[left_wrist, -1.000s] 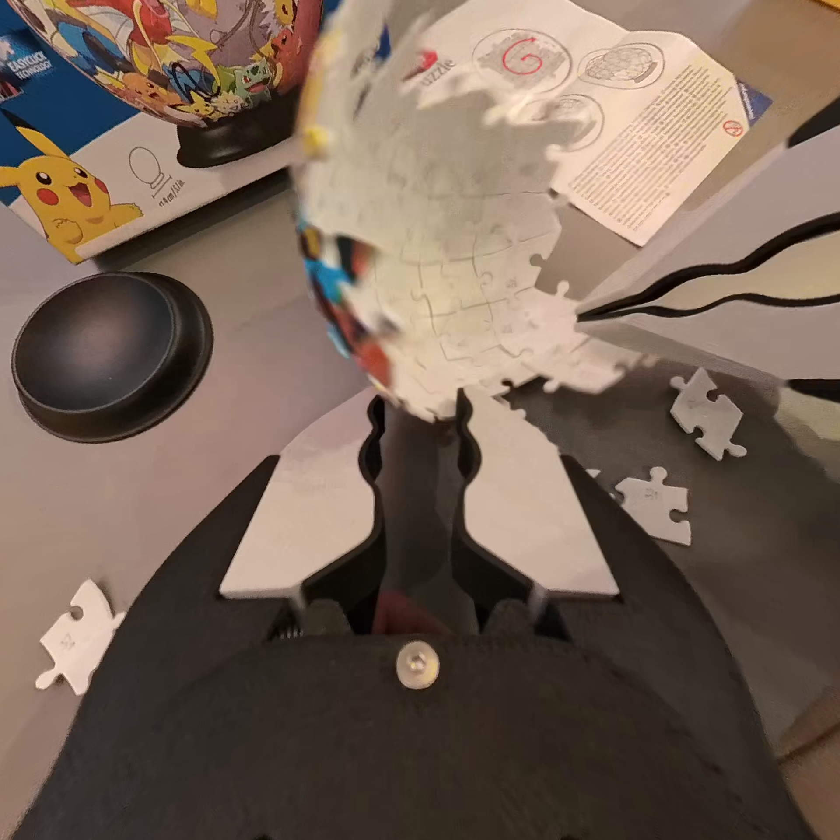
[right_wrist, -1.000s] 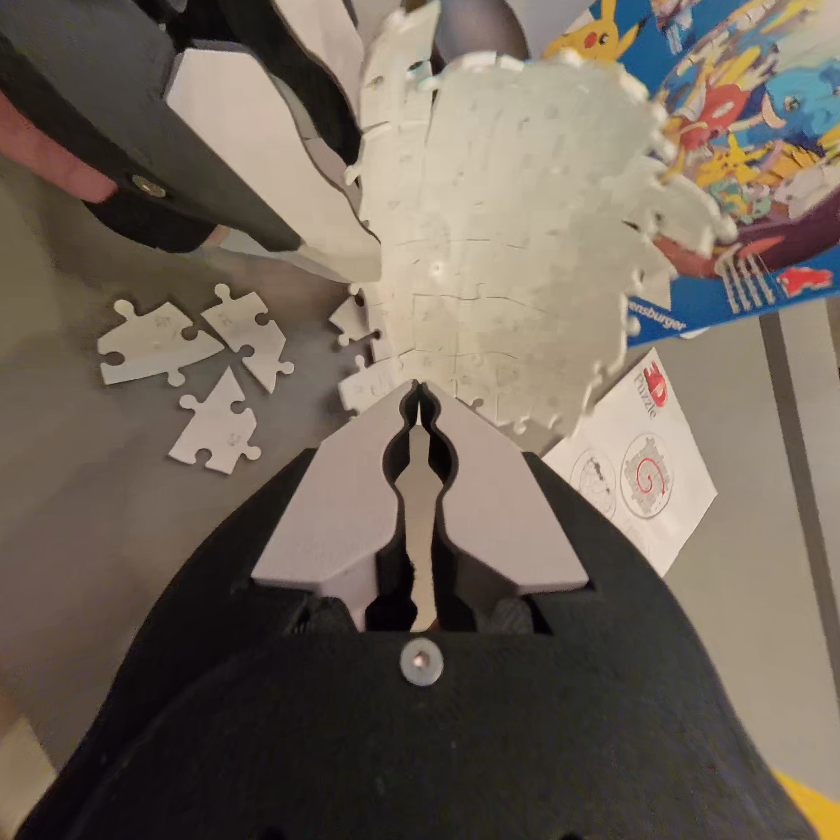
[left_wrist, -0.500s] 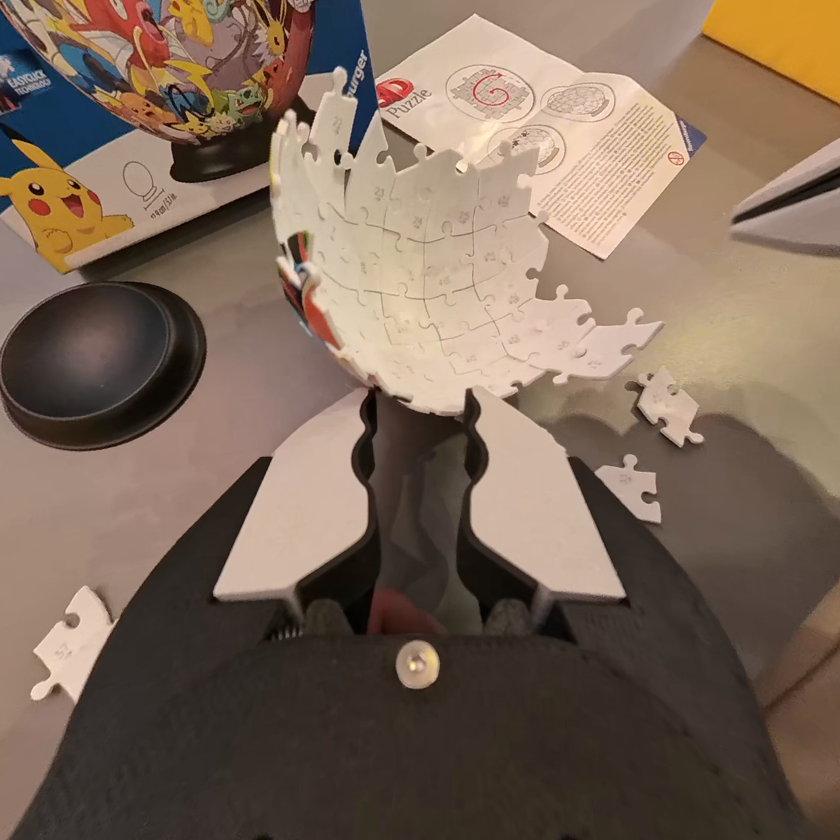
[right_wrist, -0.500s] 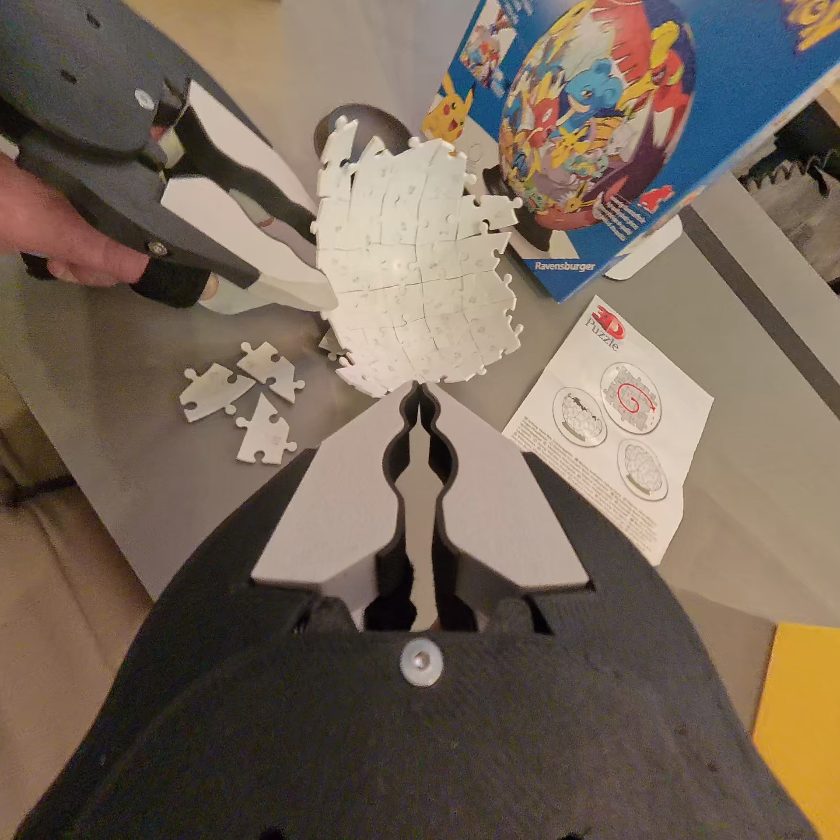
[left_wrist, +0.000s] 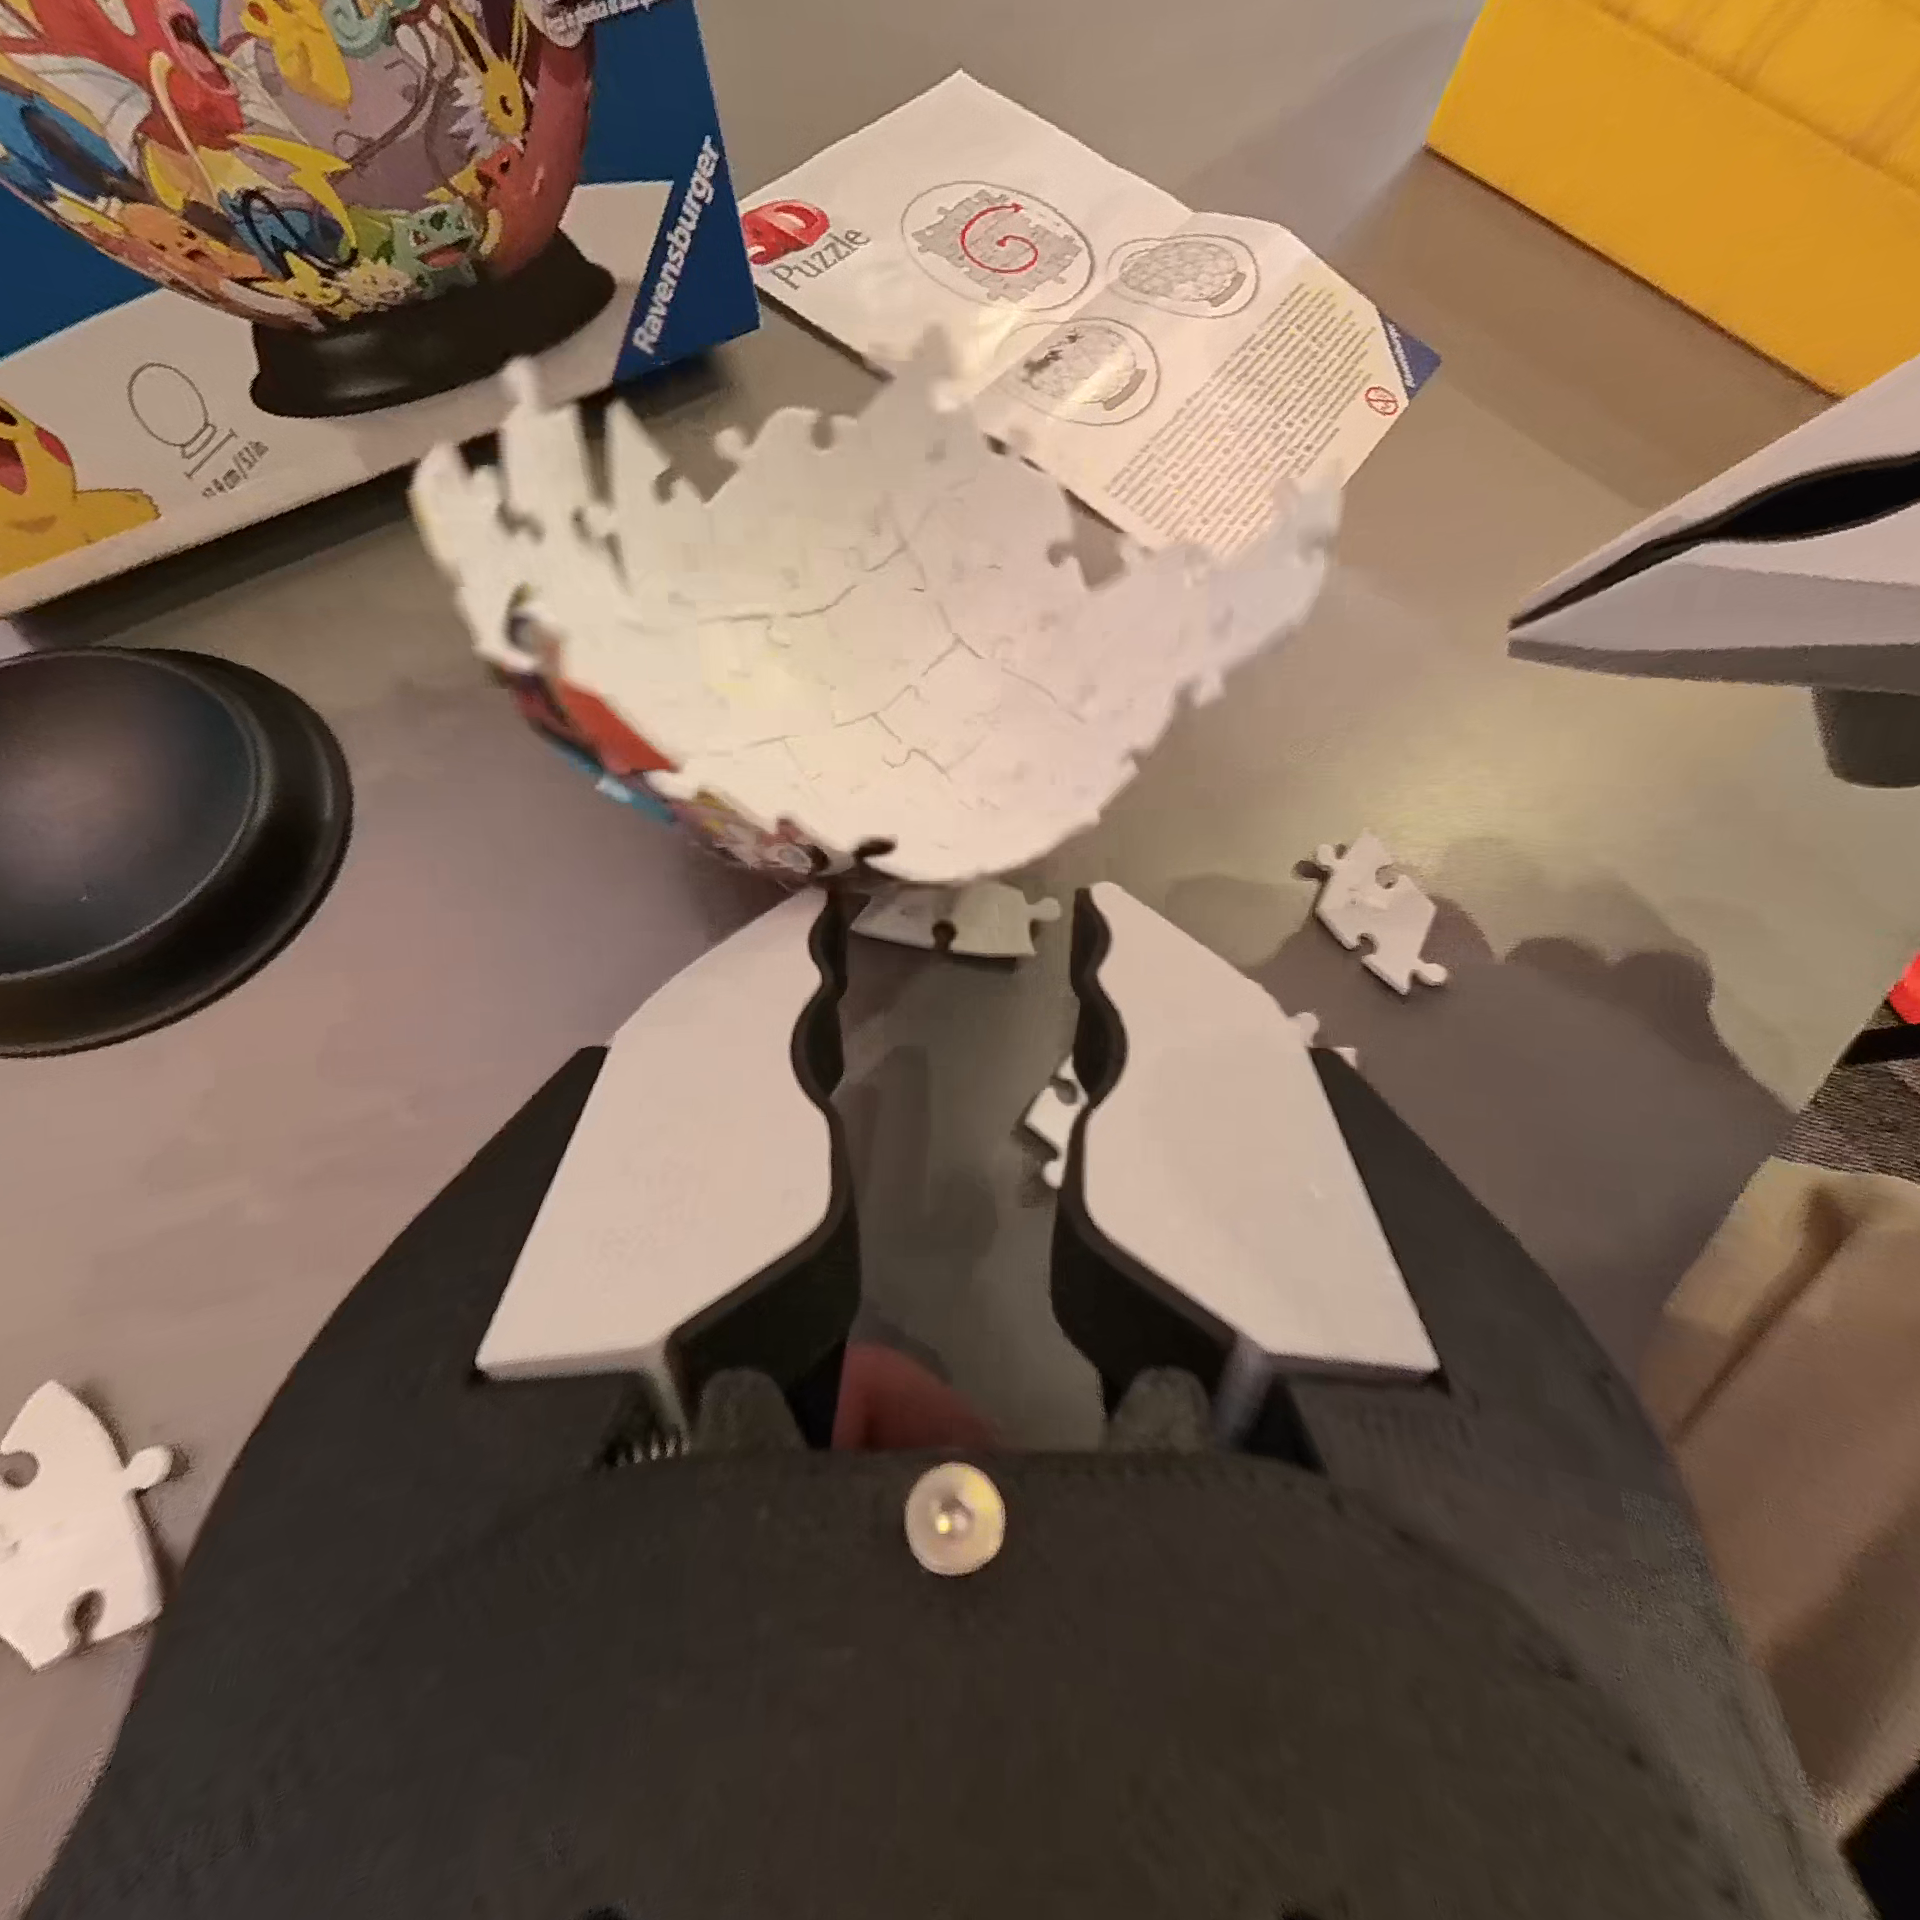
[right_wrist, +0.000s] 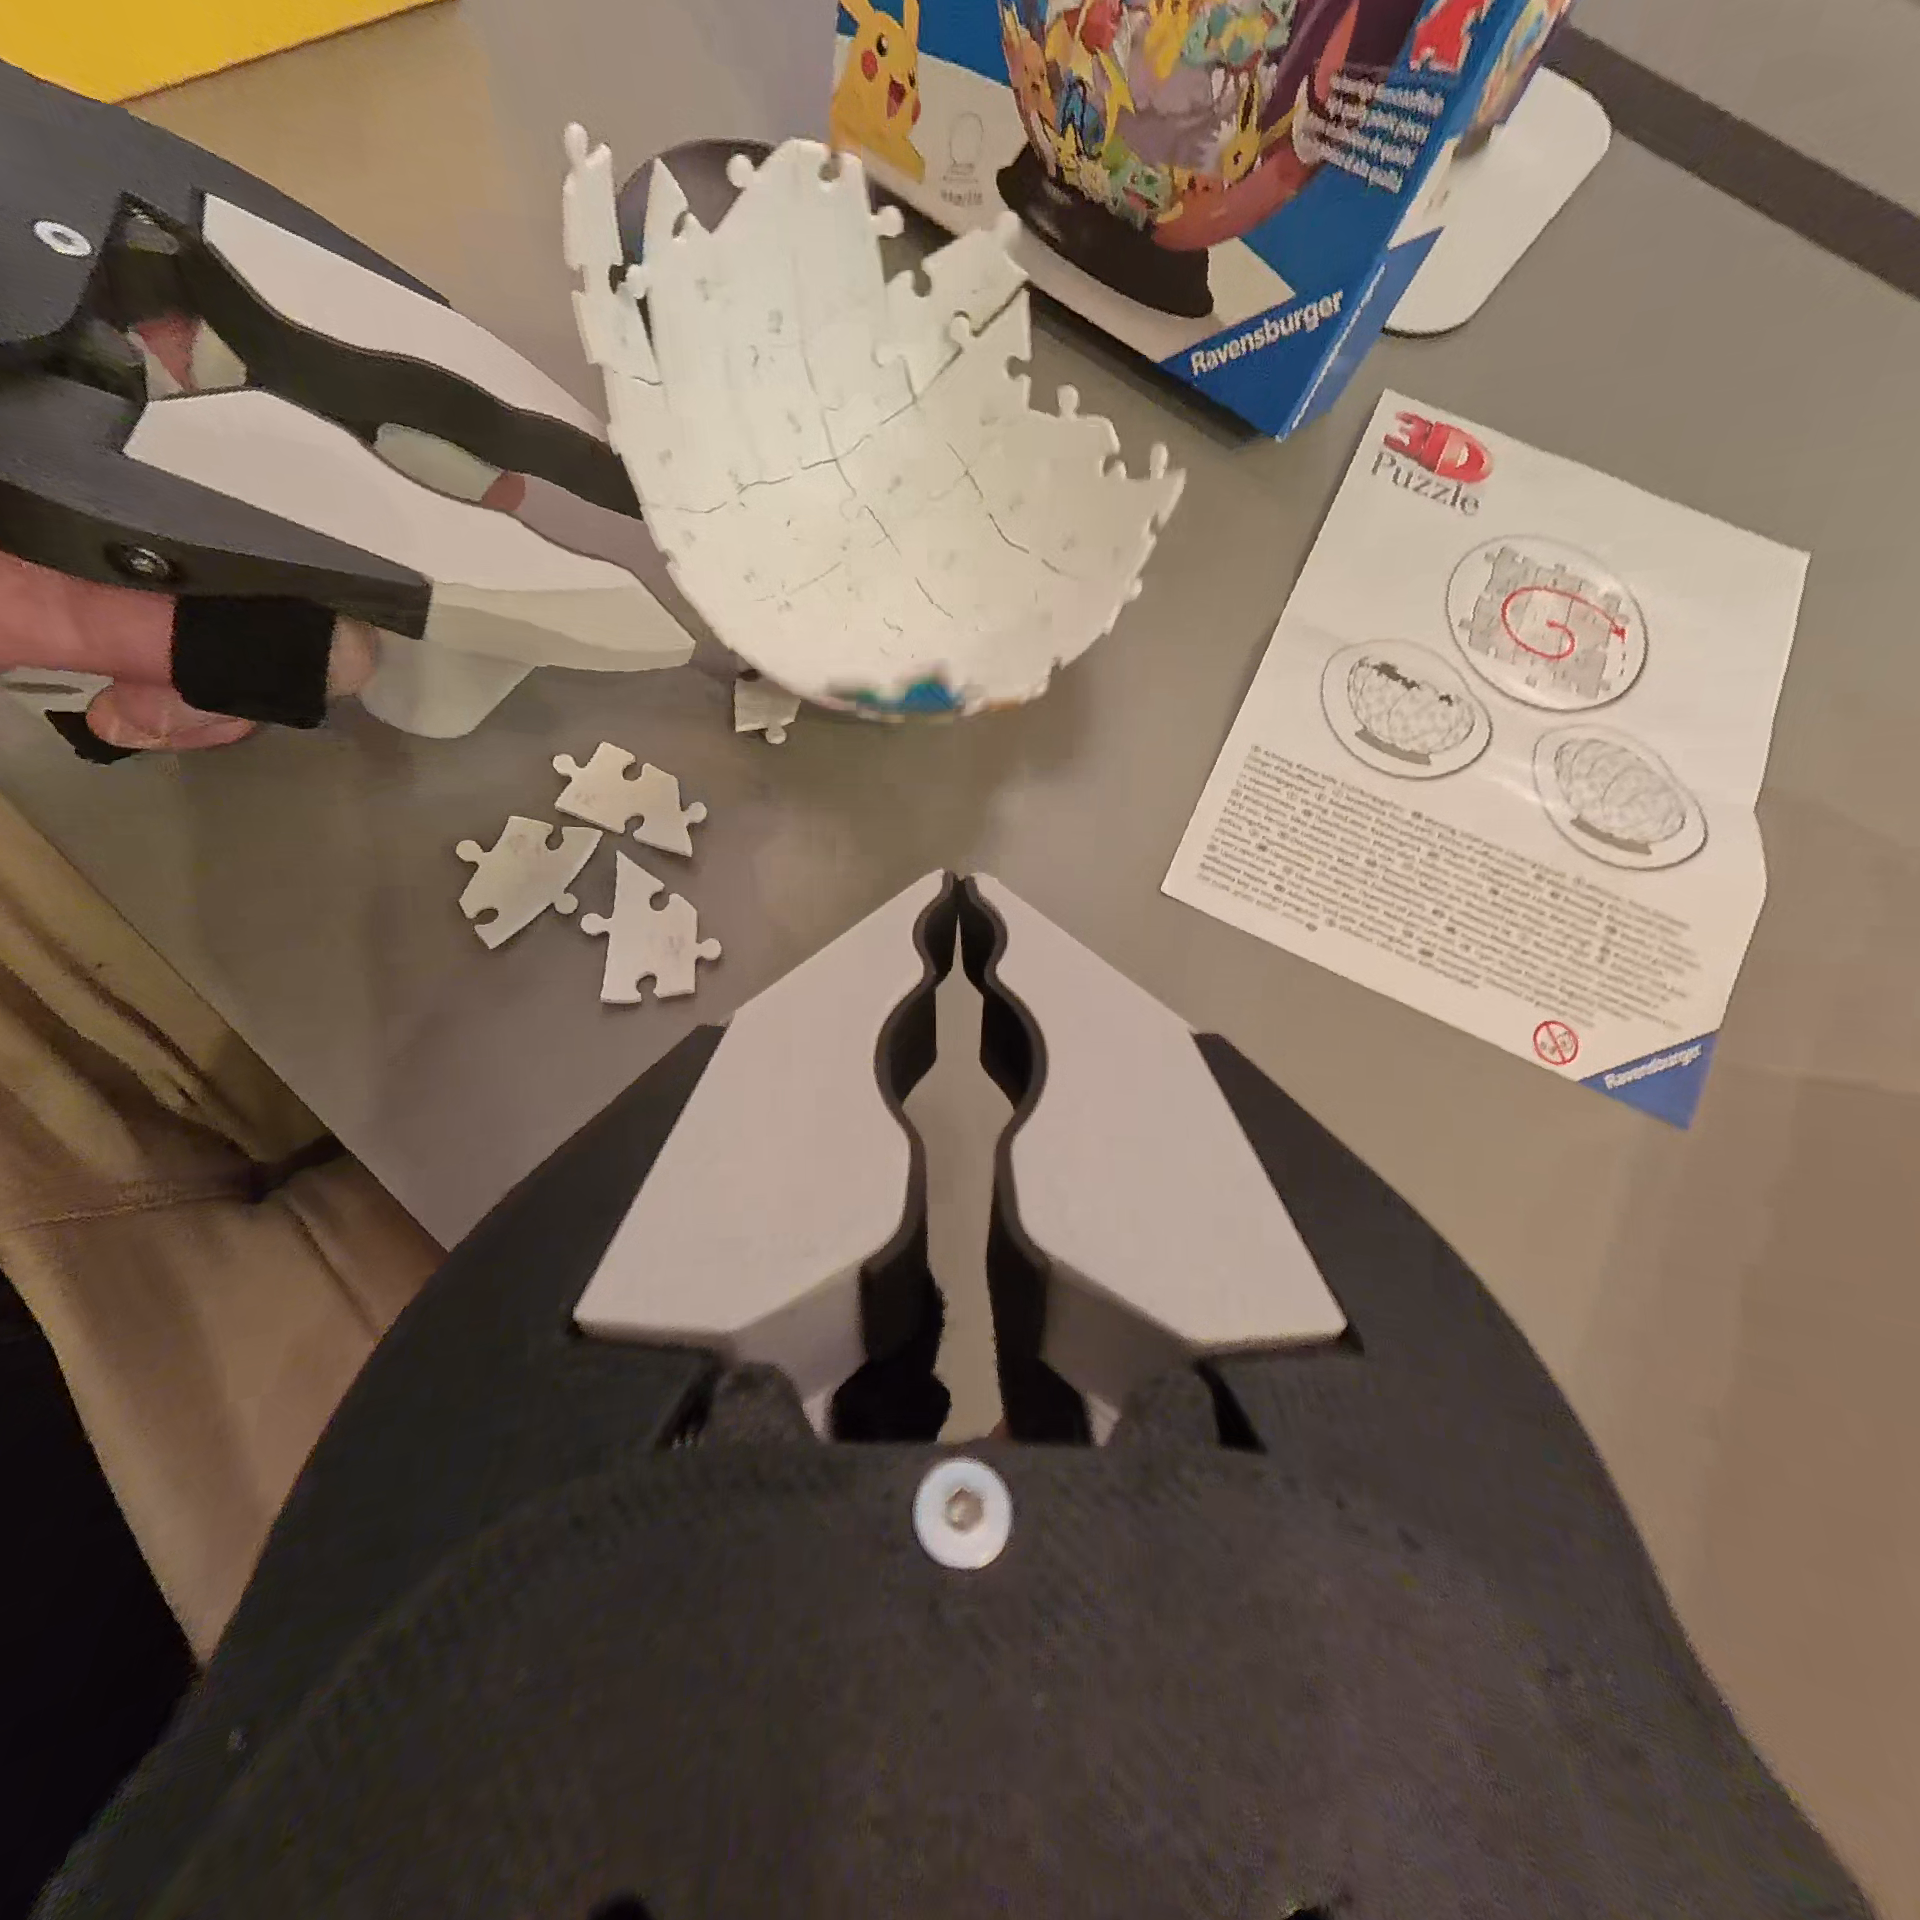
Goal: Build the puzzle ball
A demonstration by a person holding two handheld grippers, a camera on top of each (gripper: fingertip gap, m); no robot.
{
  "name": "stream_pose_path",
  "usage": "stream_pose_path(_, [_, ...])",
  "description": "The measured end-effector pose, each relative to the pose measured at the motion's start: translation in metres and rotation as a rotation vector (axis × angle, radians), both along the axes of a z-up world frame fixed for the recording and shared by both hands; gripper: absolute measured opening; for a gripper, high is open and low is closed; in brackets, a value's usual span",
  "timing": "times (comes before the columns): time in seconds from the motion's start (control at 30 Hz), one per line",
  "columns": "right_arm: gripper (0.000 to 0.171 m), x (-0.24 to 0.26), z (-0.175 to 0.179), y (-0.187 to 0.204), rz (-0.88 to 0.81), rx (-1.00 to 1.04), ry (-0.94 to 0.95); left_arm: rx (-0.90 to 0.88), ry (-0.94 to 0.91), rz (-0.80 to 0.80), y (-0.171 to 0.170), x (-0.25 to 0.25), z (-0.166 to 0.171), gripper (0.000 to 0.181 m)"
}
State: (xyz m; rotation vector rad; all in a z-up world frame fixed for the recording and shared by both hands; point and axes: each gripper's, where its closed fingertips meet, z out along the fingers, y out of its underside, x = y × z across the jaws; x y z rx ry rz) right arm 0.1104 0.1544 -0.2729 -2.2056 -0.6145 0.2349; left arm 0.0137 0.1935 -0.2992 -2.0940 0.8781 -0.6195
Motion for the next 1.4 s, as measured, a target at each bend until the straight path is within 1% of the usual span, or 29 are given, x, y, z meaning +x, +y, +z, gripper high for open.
stream_pose_path(0.1, [0.000, -0.003, -0.007, -0.002, -0.004, -0.052, 0.038, -0.029, -0.022, -0.025, -0.007, 0.005, 0.001, 0.042])
stream_pose_path(0.2, [0.000, -0.007, -0.012, -0.002, -0.001, -0.082, 0.080, -0.045, -0.003, -0.056, -0.014, 0.008, -0.001, 0.044])
stream_pose_path(0.3, [0.000, -0.011, -0.015, 0.000, 0.006, -0.099, 0.102, -0.096, -0.020, -0.138, -0.034, 0.011, 0.001, 0.043])
stream_pose_path(0.37, [0.000, -0.013, -0.017, 0.004, 0.007, -0.107, 0.115, -0.117, -0.040, -0.256, -0.057, 0.013, 0.010, 0.039])
stream_pose_path(0.43, [0.000, -0.011, -0.018, 0.012, -0.009, -0.115, 0.130, -0.097, -0.042, -0.335, -0.073, 0.010, 0.022, 0.038])
stream_pose_path(0.47, [0.000, -0.010, -0.017, 0.018, -0.018, -0.112, 0.144, -0.075, -0.054, -0.370, -0.078, 0.008, 0.031, 0.038])
stream_pose_path(0.5, [0.000, -0.009, -0.016, 0.024, -0.030, -0.109, 0.158, -0.041, -0.057, -0.366, -0.075, 0.004, 0.040, 0.038])
stream_pose_path(0.6, [0.000, -0.002, -0.016, 0.041, -0.069, -0.107, 0.170, 0.053, -0.061, -0.313, -0.051, -0.011, 0.066, 0.038])
stream_pose_path(0.67, [0.000, 0.002, -0.016, 0.049, -0.077, -0.108, 0.165, 0.137, -0.041, -0.250, -0.022, -0.023, 0.081, 0.038])
stream_pose_path(0.77, [0.002, 0.010, -0.013, 0.058, -0.083, -0.093, 0.167, 0.203, 0.020, -0.193, 0.018, -0.039, 0.088, 0.044])
stream_pose_path(0.87, [0.004, 0.011, -0.007, 0.065, -0.079, -0.081, 0.203, 0.231, 0.092, -0.158, 0.057, -0.044, 0.081, 0.048])
stream_pose_path(0.97, [0.009, 0.003, 0.003, 0.076, -0.064, -0.057, 0.229, 0.236, 0.206, -0.161, 0.089, -0.042, 0.055, 0.054])
stream_pose_path(1.03, [0.007, -0.001, 0.001, 0.088, -0.053, -0.059, 0.200, 0.168, 0.199, -0.197, 0.096, -0.031, 0.040, 0.058])
stream_pose_path(1.1, [0.008, -0.009, -0.010, 0.096, -0.032, -0.113, 0.198, 0.105, 0.196, -0.224, 0.103, -0.021, 0.026, 0.065])
stream_pose_path(1.17, [0.009, -0.019, -0.021, 0.100, 0.001, -0.168, 0.209, 0.076, 0.144, -0.243, 0.106, -0.009, 0.030, 0.068])
stream_pose_path(1.2, [0.007, -0.023, -0.026, 0.101, 0.018, -0.183, 0.203, 0.046, 0.123, -0.263, 0.106, -0.003, 0.031, 0.068])
stream_pose_path(1.23, [0.006, -0.027, -0.029, 0.102, 0.035, -0.191, 0.200, 0.022, 0.131, -0.286, 0.107, 0.000, 0.029, 0.068])
stream_pose_path(1.3, [0.005, -0.032, -0.033, 0.103, 0.050, -0.198, 0.203, 0.015, 0.200, -0.327, 0.112, 0.001, 0.021, 0.062])
stream_pose_path(1.4, [0.005, -0.034, -0.037, 0.102, 0.061, -0.209, 0.209, -0.034, 0.263, -0.418, 0.113, 0.006, 0.008, 0.042])
